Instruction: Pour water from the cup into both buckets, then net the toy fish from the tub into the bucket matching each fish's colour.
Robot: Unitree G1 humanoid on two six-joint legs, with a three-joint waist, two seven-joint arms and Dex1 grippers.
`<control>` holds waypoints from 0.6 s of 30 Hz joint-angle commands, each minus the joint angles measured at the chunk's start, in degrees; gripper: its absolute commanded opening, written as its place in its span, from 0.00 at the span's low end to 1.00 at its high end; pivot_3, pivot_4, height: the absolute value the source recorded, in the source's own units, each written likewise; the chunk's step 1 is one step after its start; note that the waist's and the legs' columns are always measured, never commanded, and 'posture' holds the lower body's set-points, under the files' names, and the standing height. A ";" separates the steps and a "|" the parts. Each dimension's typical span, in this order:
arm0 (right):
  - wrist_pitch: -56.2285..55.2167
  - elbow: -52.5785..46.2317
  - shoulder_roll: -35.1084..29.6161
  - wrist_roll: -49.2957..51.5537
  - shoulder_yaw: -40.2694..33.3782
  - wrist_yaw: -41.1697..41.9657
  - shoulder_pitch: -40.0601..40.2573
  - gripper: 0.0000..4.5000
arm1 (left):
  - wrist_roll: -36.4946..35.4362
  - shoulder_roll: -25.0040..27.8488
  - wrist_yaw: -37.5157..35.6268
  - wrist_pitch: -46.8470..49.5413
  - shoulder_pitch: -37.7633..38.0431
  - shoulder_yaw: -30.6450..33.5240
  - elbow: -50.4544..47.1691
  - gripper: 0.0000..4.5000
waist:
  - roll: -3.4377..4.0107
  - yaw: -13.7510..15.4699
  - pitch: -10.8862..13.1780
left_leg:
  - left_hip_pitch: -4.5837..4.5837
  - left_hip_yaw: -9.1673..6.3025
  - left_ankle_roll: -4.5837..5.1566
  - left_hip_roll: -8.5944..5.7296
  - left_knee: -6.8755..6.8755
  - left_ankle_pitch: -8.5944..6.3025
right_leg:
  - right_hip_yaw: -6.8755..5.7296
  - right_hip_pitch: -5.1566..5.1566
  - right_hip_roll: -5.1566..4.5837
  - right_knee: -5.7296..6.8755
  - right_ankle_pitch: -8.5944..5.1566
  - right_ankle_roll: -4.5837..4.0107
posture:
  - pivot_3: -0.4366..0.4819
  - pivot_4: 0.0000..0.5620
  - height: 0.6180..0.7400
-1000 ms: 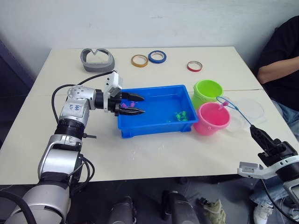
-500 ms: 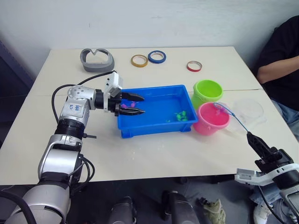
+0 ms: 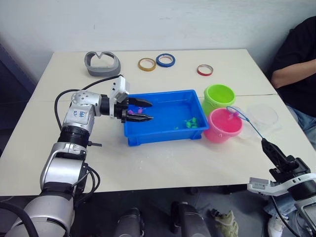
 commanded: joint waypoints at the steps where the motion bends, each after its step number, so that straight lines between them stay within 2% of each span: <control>1: 1.06 -1.73 0.27 0.26 -0.46 -0.07 -0.55 0.00 | -0.45 0.56 0.17 -0.05 0.13 1.42 -2.06 0.66 | 0.00 0.01 0.00 | 0.00 0.00 0.00 0.00 0.00 0.00 | 0.00 0.00 0.00 0.00 0.00 0.00 | 0.48 0.27 0.78; 8: 0.46 -3.44 1.05 0.13 1.49 1.37 -0.63 0.00 | -0.48 0.89 0.48 0.08 0.25 1.67 -2.32 0.66 | 0.00 0.01 0.00 | 0.00 0.00 0.00 0.00 0.01 0.01 | 0.00 0.00 0.00 0.01 0.00 0.00 | 0.48 0.27 0.78; 18: 0.11 -3.56 0.59 -0.21 0.42 1.17 0.36 0.00 | -0.16 0.04 0.86 0.13 0.40 1.68 -2.65 0.66 | 0.00 0.01 0.00 | 0.01 0.00 0.00 -0.01 0.03 0.01 | 0.00 0.01 -0.01 0.04 0.00 0.00 | 0.48 0.27 0.78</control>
